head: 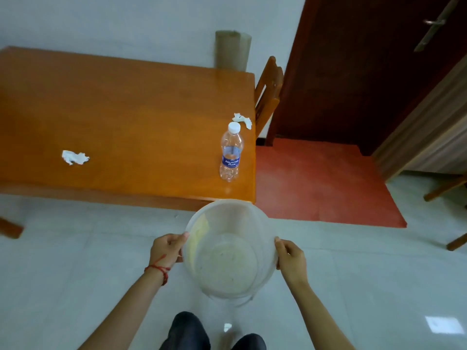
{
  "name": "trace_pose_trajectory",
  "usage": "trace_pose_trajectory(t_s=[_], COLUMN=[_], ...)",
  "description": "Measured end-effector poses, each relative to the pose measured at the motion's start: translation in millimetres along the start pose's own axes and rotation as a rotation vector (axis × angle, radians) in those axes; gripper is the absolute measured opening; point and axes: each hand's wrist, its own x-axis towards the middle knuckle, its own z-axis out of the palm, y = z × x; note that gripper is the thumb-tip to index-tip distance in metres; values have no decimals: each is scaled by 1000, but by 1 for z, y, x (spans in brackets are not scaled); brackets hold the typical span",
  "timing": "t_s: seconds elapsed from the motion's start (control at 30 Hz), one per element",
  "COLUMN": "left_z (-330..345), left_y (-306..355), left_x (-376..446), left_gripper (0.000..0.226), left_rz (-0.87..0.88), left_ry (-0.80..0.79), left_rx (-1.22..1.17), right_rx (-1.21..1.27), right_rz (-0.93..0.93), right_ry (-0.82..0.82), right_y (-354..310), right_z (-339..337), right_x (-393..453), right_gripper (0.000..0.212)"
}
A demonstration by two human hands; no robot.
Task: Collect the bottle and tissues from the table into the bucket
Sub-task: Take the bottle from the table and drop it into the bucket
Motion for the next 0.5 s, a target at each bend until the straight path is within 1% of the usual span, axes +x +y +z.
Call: trace_pose_trajectory(t_s=[0.27,0.5], left_z=[-9,-16], left_y=[-3,-5], left_x=[15,27], left_gripper=[23,29], left_rz=[-14,21], left_ry=[26,9], left_rx=[-3,62], right_rx=[-51,-91], right_rz=[-14,-9], right_ry=[-42,-64], right_y=[-1,-4], right_z=[20,34], right_x=[19,30], right_gripper=[27,26])
